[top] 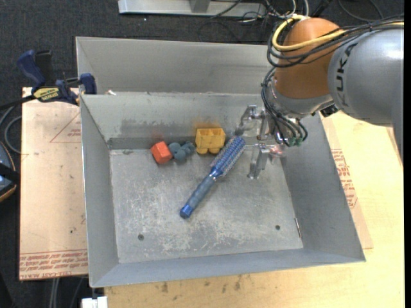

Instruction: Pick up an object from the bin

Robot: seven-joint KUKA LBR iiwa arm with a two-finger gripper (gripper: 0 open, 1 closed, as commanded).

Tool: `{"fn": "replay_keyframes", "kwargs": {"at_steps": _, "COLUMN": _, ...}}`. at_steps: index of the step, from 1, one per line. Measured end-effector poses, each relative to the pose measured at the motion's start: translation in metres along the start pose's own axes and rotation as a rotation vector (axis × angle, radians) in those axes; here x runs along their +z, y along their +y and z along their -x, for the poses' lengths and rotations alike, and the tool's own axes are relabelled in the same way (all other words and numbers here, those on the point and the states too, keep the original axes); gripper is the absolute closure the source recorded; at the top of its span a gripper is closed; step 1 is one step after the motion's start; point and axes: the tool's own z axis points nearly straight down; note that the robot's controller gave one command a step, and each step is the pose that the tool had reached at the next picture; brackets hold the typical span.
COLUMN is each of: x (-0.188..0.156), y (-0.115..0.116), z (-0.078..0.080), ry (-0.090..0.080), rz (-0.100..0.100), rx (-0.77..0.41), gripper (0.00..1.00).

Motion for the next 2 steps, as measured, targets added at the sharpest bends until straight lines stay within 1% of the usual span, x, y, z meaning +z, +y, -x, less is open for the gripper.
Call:
{"fn": "replay_keyframes", "kwargs": {"at_steps": 1, "x": 0.0908, "y": 0.0336, "z": -0.0087, "ry": -0.004, "rz": -0.002, "rx": 0.236, "gripper": 0.00}}
{"fn": "replay_keyframes", "kwargs": {"at_steps": 2, "x": 0.0875, "y": 0.0329, "z": -0.0067, "ry": -0.010, "rz": -0.003, "rx": 0.236, "gripper": 1.00}}
